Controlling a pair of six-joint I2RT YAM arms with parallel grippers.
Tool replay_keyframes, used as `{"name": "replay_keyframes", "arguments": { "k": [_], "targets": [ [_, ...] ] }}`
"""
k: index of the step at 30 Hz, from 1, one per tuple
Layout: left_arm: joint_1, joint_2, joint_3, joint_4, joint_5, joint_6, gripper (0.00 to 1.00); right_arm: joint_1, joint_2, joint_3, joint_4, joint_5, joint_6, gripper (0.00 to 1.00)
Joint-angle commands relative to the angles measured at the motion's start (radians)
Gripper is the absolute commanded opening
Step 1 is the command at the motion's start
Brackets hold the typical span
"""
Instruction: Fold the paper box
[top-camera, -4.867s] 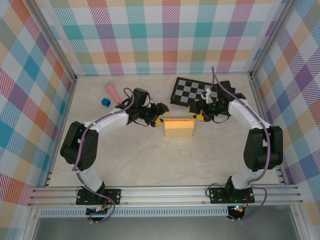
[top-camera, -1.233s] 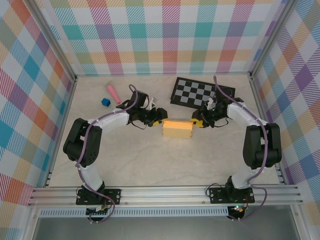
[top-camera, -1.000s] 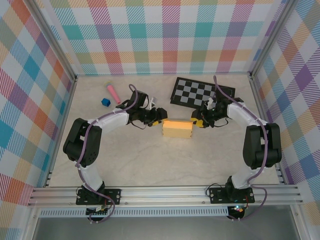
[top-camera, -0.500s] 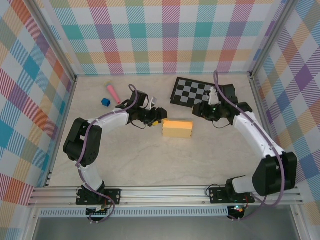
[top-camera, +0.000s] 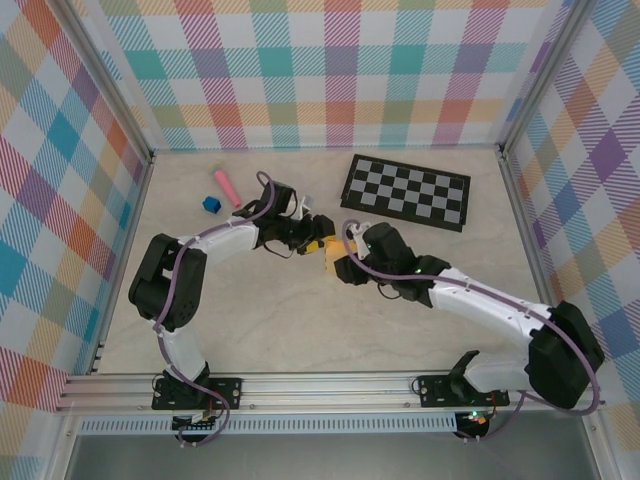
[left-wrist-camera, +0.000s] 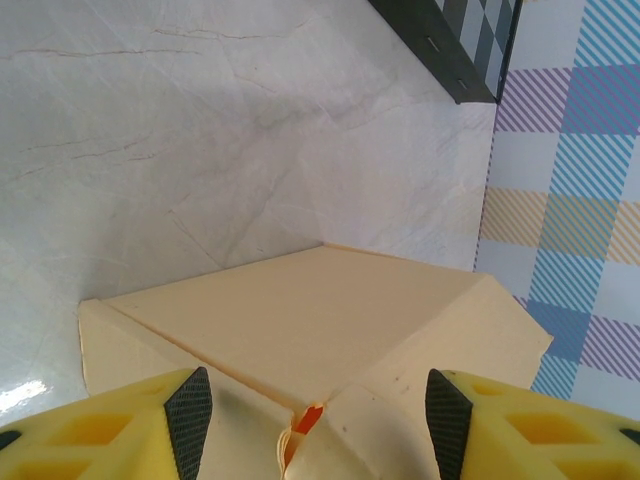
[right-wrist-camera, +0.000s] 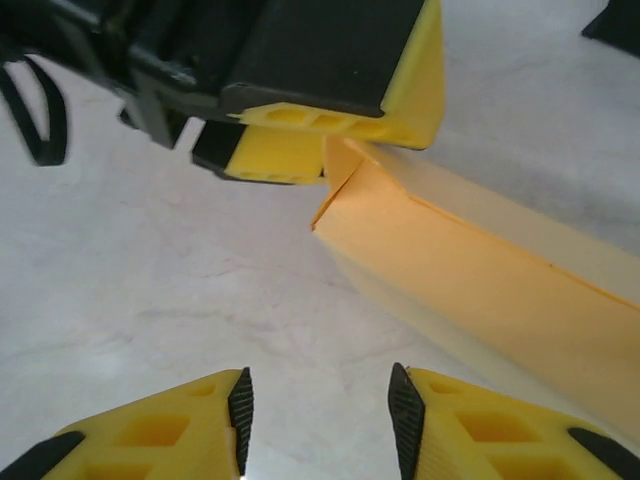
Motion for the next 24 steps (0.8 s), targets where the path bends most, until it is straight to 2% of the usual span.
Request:
{"name": "replay_keyframes", "arguments": {
  "k": [1, 3, 7, 10, 11, 15, 17, 19, 21, 24],
  "targets": [
    [0.019, 0.027, -0.035, -0.091, -0.049, -0.004, 0.60, 0.031, 0.023, -0.055, 0.214, 0.164, -0.063, 0.45],
    [0.020, 0.024, -0.036, -0.091, -0.053, -0.007, 0.60, 0.032, 0.042, -0.058, 0.223, 0.158, -0.040, 0.51],
    [0.022, 0.024, -0.041, -0.088, -0.057, -0.012, 0.60, 0.043, 0.071, -0.053, 0.228, 0.209, -0.043, 0.53],
    [0.025, 0.030, -0.042, -0.087, -0.055, -0.018, 0.60, 0.048, 0.070, -0.074, 0.304, 0.219, -0.118, 0.61],
    [0.025, 0.032, -0.041, -0.087, -0.053, -0.019, 0.60, 0.048, 0.061, -0.088, 0.335, 0.210, -0.146, 0.65],
    [0.026, 0.034, -0.044, -0.077, -0.049, -0.032, 0.60, 0.047, 0.030, -0.120, 0.369, 0.197, -0.242, 1.00],
    [0.027, 0.032, -0.046, -0.072, -0.049, -0.036, 0.60, 0.050, 0.021, -0.134, 0.374, 0.215, -0.256, 1.00],
    [0.027, 0.036, -0.046, -0.071, -0.050, -0.039, 0.60, 0.076, 0.018, -0.163, 0.417, 0.336, -0.261, 1.00],
    [0.027, 0.041, -0.046, -0.070, -0.050, -0.043, 0.60, 0.104, 0.030, -0.221, 0.531, 0.456, -0.284, 1.00],
    [0.027, 0.050, -0.046, -0.061, -0.043, -0.054, 0.60, 0.129, 0.041, -0.282, 0.647, 0.508, -0.283, 1.00]
  ]
}}
